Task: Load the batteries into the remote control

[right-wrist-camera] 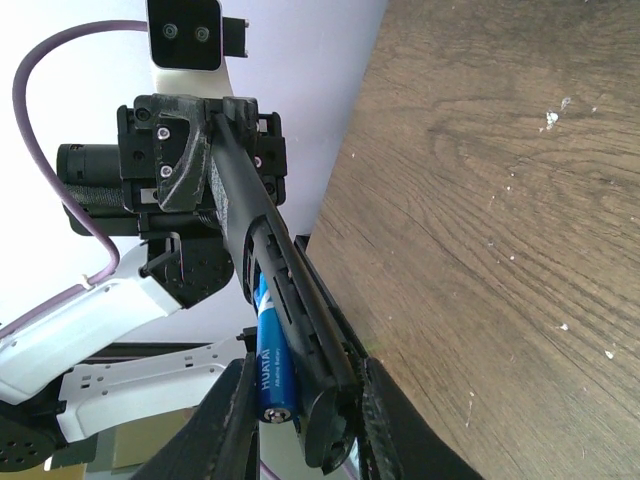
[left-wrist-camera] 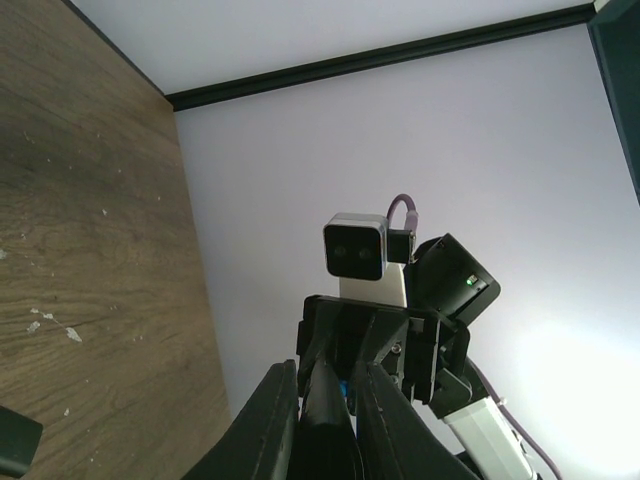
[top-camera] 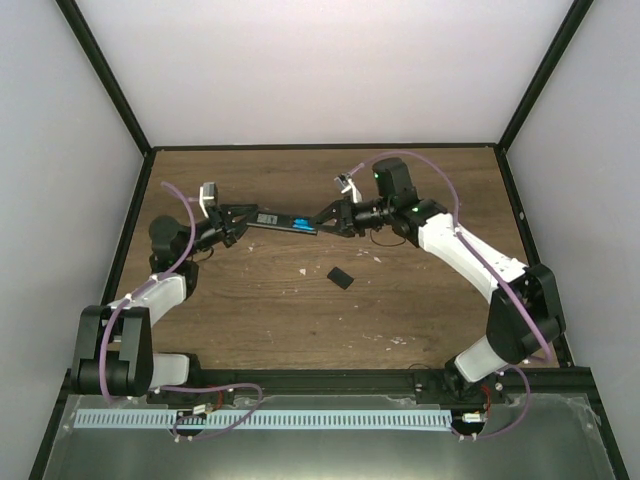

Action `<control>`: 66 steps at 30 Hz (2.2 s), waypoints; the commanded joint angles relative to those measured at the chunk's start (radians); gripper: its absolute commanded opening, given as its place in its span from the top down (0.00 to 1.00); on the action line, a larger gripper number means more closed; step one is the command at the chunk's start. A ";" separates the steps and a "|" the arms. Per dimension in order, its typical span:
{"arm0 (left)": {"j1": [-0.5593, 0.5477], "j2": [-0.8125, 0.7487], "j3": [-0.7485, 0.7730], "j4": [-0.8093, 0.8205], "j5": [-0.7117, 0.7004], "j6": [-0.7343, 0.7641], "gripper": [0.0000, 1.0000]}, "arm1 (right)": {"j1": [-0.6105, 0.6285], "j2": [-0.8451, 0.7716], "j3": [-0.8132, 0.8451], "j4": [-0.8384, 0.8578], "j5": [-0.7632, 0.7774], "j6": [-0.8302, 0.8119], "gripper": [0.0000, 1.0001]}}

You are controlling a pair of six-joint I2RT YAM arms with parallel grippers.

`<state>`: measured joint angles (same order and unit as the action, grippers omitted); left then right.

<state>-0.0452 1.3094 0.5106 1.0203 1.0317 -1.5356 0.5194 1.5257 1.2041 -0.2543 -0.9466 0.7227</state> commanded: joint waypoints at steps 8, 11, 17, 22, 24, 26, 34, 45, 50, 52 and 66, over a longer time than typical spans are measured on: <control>-0.019 -0.027 0.031 0.031 0.031 0.002 1.00 | 0.041 0.034 0.067 -0.003 -0.008 -0.019 0.82; -0.018 -0.029 0.033 0.035 0.033 0.002 1.00 | 0.041 0.037 0.070 -0.007 -0.003 -0.022 0.82; -0.019 -0.032 0.038 0.037 0.039 0.003 1.00 | 0.042 0.047 0.084 -0.013 -0.005 -0.022 0.81; -0.019 -0.029 0.035 0.035 0.034 0.010 1.00 | 0.041 0.024 0.097 -0.034 0.021 -0.047 0.77; -0.020 -0.026 0.035 0.031 0.032 0.016 1.00 | 0.039 0.007 0.094 -0.033 0.034 -0.057 0.70; -0.019 -0.023 0.038 0.028 0.032 0.024 1.00 | 0.036 -0.010 0.090 -0.036 0.052 -0.067 0.65; -0.019 -0.021 0.049 0.003 0.032 0.045 1.00 | 0.007 -0.053 0.041 -0.041 0.024 -0.065 0.67; -0.019 -0.026 0.058 -0.013 0.031 0.054 1.00 | 0.007 -0.040 0.033 -0.059 -0.006 -0.075 0.77; -0.019 -0.029 0.055 -0.016 0.031 0.055 1.00 | 0.007 -0.041 0.037 -0.073 0.000 -0.085 0.82; -0.019 -0.029 0.055 -0.015 0.030 0.055 1.00 | 0.007 -0.041 0.038 -0.074 0.002 -0.086 0.84; -0.019 -0.029 0.057 -0.020 0.030 0.057 1.00 | 0.007 -0.029 0.038 -0.065 0.009 -0.085 0.92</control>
<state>-0.0628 1.3037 0.5446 0.9962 1.0676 -1.5002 0.5259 1.4979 1.2343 -0.3202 -0.9287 0.6460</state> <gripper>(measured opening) 0.157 0.137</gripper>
